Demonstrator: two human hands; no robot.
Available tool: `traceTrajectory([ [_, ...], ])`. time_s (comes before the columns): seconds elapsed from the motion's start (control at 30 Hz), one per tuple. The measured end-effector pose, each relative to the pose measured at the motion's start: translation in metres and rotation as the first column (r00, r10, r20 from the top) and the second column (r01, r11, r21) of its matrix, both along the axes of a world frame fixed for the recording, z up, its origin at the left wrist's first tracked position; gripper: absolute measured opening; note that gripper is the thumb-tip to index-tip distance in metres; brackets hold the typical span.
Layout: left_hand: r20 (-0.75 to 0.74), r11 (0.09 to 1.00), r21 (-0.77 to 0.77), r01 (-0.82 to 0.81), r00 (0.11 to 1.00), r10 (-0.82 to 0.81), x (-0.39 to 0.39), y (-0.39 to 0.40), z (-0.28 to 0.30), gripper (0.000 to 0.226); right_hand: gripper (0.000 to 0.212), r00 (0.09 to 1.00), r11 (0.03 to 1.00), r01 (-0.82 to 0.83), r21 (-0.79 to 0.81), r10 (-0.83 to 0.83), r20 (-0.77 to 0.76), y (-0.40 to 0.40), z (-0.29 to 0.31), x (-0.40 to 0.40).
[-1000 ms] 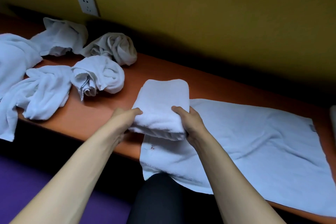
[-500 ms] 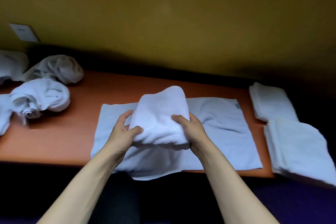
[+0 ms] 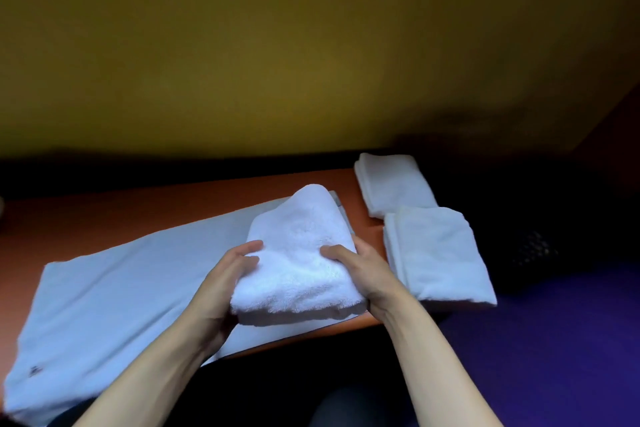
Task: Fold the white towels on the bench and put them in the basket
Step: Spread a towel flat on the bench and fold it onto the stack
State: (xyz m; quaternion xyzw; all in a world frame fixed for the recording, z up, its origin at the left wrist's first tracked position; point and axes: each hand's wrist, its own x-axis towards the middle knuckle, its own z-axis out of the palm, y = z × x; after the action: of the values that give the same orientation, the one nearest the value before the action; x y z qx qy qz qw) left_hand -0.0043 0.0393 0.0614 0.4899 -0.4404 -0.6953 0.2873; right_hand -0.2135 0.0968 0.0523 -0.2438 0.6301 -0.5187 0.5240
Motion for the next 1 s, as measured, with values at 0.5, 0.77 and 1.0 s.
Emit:
traceTrajectory([
  [0.5, 0.241, 0.72, -0.613, 0.325, 0.945, -0.221, -0.213, -0.082, -0.03, 0.047, 0.038, 0.86, 0.979, 0.172, -0.11, -0.203, -0.467, -0.054, -0.004, -0.21],
  [0.77, 0.402, 0.593, -0.656, 0.467, 0.881, -0.248, -0.307, -0.158, -0.047, 0.048, 0.035, 0.688, 0.941, 0.281, -0.191, -0.336, -0.643, -0.108, -0.015, -0.284],
  [1.0, 0.768, 0.541, -0.418, 0.73, 0.602, -0.218, -0.331, -0.167, -0.122, 0.046, 0.059, 0.421, 0.957, 0.146, 0.251, 0.17, -0.891, -0.114, -0.074, -0.285],
])
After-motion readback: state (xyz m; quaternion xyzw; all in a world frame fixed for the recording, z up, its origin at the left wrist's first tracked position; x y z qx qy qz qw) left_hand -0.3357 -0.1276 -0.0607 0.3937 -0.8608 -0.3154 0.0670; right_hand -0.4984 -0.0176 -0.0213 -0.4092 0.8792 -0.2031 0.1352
